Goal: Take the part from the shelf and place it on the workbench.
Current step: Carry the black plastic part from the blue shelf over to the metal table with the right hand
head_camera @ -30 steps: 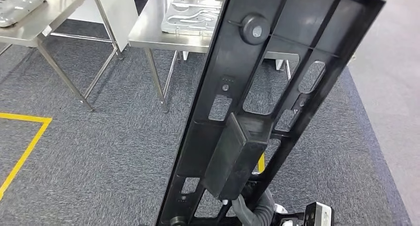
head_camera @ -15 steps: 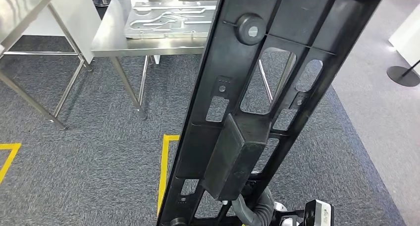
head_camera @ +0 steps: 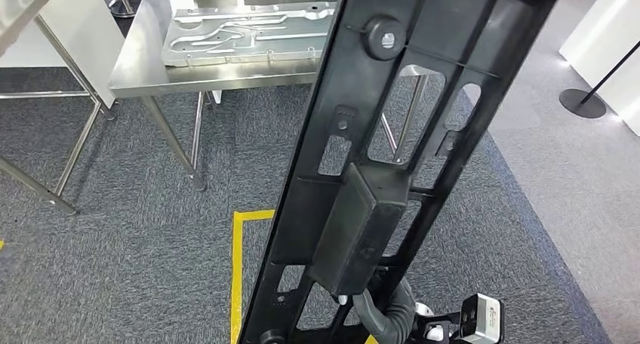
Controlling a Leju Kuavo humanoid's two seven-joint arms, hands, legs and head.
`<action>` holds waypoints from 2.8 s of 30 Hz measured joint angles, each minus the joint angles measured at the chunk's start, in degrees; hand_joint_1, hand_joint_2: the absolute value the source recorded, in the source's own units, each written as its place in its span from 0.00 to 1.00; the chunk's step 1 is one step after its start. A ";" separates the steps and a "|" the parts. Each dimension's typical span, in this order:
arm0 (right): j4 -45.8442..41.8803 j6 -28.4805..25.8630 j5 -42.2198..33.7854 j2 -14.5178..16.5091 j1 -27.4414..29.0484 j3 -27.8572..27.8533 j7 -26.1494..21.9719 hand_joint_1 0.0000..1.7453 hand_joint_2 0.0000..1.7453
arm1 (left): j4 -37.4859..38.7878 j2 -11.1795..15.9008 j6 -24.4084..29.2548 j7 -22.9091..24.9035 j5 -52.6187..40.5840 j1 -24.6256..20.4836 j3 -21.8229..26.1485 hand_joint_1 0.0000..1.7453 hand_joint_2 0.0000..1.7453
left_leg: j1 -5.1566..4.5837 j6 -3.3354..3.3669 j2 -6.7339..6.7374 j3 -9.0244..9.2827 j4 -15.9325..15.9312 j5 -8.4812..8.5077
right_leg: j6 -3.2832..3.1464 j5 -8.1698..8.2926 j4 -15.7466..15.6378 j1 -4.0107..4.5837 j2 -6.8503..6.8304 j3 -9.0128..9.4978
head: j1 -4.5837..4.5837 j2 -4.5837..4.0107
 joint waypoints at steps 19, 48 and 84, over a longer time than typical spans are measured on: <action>1.83 -1.03 0.76 -1.30 -0.17 0.17 -1.16 1.00 1.00 | 0.02 -0.27 -0.83 -1.25 0.14 -0.21 0.82 0.00 1.00 | 0.06 -1.56 0.56 -2.39 6.92 -4.83 | -1.55 0.40 -0.35 -0.48 -1.27 -0.29 | -0.01 0.00; -0.61 -7.97 10.84 -2.49 -2.23 -1.54 2.11 1.00 1.00 | 0.01 -0.70 -3.01 -2.19 0.13 -0.77 0.82 0.00 1.00 | -0.11 -1.12 0.56 -0.64 1.79 -1.28 | -1.09 0.03 -0.58 -0.47 -1.26 0.41 | -0.01 0.00; -0.63 -11.63 13.80 -9.73 -6.24 -5.77 2.85 1.00 1.00 | 0.02 -0.93 -2.88 -2.89 1.43 -1.08 0.96 0.00 1.00 | 0.02 -1.37 0.40 -8.56 16.83 -6.35 | -1.57 -1.09 -0.30 -0.38 -1.14 0.96 | 0.00 0.00</action>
